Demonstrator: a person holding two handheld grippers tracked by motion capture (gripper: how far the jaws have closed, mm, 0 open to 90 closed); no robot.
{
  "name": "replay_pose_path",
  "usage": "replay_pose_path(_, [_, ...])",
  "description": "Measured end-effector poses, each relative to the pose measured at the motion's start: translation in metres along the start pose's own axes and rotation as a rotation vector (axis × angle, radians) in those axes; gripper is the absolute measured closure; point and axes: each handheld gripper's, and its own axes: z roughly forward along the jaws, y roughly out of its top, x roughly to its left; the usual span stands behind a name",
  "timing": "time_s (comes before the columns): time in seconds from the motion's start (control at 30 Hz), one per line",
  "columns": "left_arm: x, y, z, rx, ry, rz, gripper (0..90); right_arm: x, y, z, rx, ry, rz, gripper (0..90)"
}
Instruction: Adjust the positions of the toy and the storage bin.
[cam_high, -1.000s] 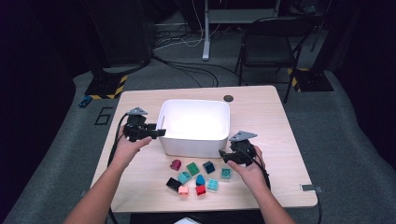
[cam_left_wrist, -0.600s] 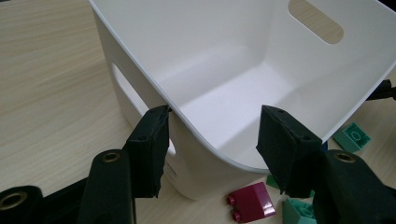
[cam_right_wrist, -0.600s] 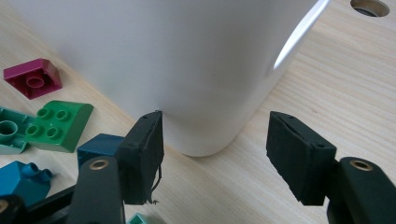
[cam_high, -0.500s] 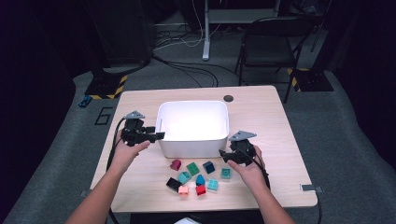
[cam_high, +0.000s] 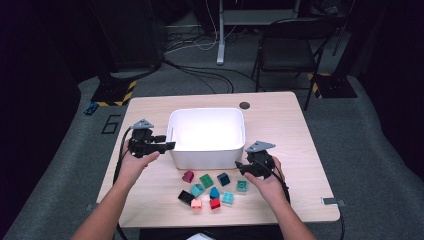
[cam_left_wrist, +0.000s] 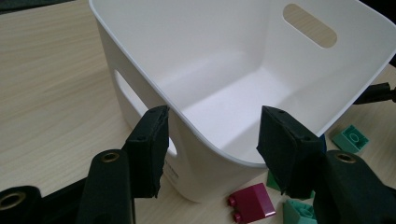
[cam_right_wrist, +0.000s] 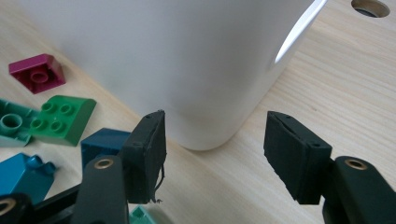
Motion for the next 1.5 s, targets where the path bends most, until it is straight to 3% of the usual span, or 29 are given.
replay_pose_path(0.27, [0.004,-0.007,-0.024,-0.057,0.016,0.016,42.9,0.000,-0.005,-0.016,-0.019,0.044,0.021,41.9])
replay_pose_path(0.57, [0.012,-0.027,-0.043,-0.096,0.032,0.006,43.0,0.007,-0.017,-0.029,-0.056,0.067,-0.054,46.1])
replay_pose_path(0.7, [0.017,-0.040,-0.044,-0.107,0.042,-0.007,43.1,0.006,-0.021,-0.036,-0.064,0.085,-0.067,47.8])
replay_pose_path(0.83, [0.021,-0.051,-0.044,-0.105,0.056,-0.017,43.2,0.002,-0.023,-0.040,-0.057,0.132,-0.040,49.3])
replay_pose_path(0.93, [0.022,-0.057,-0.044,-0.106,0.062,-0.029,43.2,-0.001,-0.026,-0.041,-0.053,0.142,-0.024,47.7])
replay_pose_path(1.03, [0.022,-0.063,-0.043,-0.111,0.062,-0.032,43.2,-0.003,-0.029,-0.040,-0.041,0.134,-0.048,45.2])
replay_pose_path(1.3, [0.020,-0.079,-0.032,-0.085,0.050,0.013,42.7,-0.003,-0.034,-0.034,-0.011,0.147,-0.095,46.4])
replay_pose_path(1.5, [0.023,-0.090,-0.026,-0.075,0.053,0.024,41.6,-0.007,-0.037,-0.034,-0.021,0.162,-0.060,43.6])
